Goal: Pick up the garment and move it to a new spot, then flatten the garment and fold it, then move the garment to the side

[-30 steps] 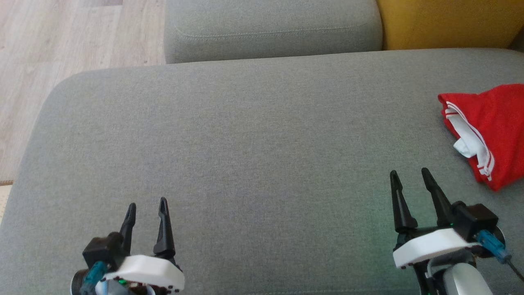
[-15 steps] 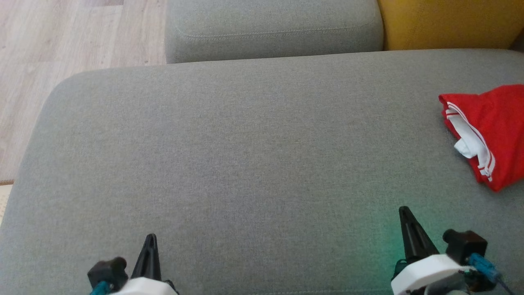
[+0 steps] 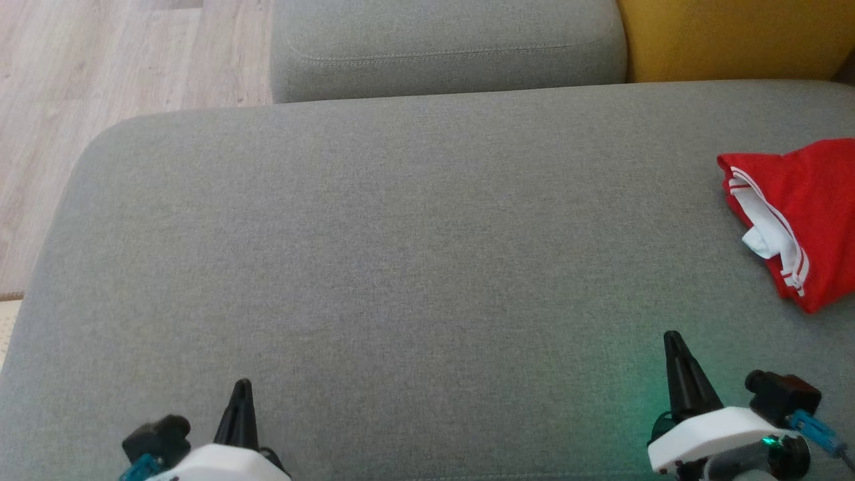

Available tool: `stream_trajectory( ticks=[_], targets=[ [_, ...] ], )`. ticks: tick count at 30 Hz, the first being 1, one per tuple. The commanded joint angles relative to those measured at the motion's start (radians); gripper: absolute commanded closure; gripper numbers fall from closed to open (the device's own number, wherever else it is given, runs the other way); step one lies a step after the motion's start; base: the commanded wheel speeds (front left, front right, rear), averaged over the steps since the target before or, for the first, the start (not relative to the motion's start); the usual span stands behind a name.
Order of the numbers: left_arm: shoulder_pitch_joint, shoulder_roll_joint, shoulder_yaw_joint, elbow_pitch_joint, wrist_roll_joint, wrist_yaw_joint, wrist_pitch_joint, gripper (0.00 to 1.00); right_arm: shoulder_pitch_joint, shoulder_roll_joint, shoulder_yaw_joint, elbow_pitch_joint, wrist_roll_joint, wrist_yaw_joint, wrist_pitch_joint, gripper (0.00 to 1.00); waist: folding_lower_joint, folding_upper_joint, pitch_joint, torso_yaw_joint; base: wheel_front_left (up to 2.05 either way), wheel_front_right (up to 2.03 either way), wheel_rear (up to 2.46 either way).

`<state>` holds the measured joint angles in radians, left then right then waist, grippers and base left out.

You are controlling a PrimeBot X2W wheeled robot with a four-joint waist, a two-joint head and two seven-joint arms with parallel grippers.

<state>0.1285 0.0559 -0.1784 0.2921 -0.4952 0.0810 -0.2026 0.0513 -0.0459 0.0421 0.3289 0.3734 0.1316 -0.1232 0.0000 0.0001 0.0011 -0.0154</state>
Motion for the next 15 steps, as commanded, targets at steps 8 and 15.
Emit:
stream_trajectory(
  ticks=[8, 15],
  targets=[
    [-0.066, 0.010, 0.034, -0.032, -0.102, -0.020, 0.021, 1.00, -0.052, -0.011, -0.012, -0.041, 0.114, 0.000, 0.015, 1.00, 0.0000, -0.0001, 0.000, 0.001, 0.00, 0.00, 0.00],
    [-0.078, 0.012, 0.048, -0.034, -0.178, -0.034, 0.039, 1.00, -0.060, -0.012, -0.019, -0.044, 0.197, 0.000, 0.028, 1.00, 0.0000, -0.0001, 0.000, 0.002, 0.00, 0.00, 0.00]
  ],
)
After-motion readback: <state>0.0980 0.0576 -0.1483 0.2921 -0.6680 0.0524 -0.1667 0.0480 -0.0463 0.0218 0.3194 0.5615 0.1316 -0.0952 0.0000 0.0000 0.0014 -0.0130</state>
